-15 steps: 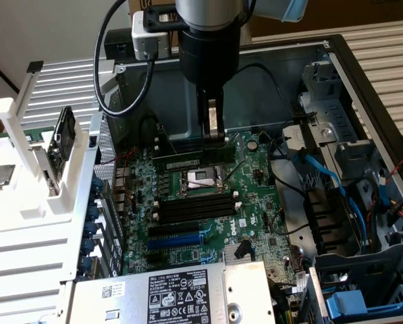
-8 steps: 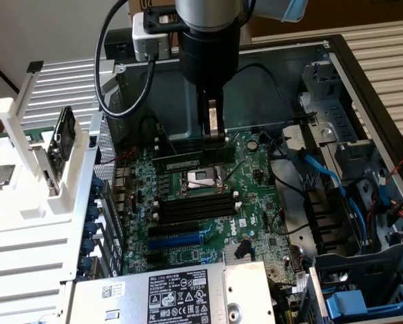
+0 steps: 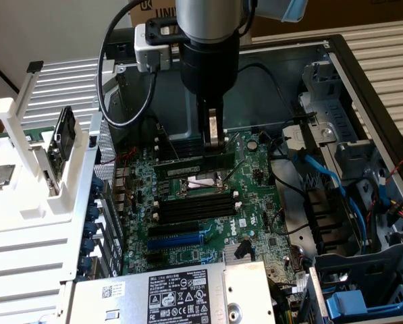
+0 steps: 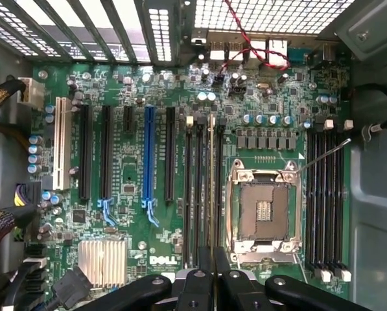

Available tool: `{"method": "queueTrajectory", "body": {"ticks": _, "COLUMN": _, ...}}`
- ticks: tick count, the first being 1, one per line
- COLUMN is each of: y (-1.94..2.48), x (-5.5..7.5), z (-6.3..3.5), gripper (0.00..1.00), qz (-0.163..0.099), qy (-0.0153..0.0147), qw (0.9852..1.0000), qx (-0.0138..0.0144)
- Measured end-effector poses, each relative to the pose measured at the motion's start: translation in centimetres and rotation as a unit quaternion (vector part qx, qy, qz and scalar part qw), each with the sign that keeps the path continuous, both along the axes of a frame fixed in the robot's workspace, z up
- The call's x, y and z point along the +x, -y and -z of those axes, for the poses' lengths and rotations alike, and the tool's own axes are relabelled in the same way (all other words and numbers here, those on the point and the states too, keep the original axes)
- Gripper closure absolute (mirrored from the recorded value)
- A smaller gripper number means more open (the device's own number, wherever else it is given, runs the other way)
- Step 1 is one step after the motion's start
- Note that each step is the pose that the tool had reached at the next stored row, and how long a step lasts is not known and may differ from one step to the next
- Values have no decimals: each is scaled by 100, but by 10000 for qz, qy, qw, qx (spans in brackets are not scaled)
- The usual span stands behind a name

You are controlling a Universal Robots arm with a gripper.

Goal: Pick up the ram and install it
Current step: 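Insert the ram into the slot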

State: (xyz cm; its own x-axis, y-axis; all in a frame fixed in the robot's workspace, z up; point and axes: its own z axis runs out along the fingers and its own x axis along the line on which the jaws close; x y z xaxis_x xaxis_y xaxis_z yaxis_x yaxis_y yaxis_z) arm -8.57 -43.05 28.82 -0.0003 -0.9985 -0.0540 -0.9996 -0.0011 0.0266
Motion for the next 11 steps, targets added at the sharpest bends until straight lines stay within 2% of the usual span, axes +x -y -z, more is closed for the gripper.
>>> {"method": "queueTrajectory", "body": {"ticks": 11, "y": 0, "x": 0, "z": 93, "gripper": 88, "qz": 10, "qy": 0, "qw": 10000, "qx": -2}}
